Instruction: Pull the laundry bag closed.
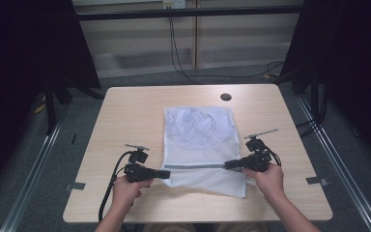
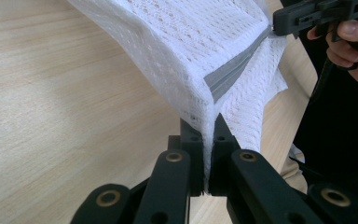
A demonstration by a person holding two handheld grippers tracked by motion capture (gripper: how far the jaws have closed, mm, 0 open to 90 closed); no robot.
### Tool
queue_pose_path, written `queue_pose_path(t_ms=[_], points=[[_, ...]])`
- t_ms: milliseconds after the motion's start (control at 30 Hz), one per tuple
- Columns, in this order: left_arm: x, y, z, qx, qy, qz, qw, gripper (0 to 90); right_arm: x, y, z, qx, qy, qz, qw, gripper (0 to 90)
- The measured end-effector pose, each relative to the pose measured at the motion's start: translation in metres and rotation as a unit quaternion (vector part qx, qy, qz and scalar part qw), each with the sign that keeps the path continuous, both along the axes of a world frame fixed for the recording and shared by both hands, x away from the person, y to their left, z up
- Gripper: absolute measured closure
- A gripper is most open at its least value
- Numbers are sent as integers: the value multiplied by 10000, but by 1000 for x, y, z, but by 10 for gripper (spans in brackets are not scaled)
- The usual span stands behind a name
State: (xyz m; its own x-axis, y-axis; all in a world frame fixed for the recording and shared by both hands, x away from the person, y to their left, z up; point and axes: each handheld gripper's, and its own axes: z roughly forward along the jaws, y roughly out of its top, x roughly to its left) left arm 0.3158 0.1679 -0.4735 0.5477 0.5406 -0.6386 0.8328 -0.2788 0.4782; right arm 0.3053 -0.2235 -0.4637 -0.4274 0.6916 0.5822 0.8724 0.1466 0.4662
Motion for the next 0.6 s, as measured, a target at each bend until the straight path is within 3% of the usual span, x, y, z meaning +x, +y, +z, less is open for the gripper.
queue_pose_path(t_ms=[600], points=[[0,2,0,-23,7,-35,10000,887,0,-8,2,-39,13,-56,10000,874]])
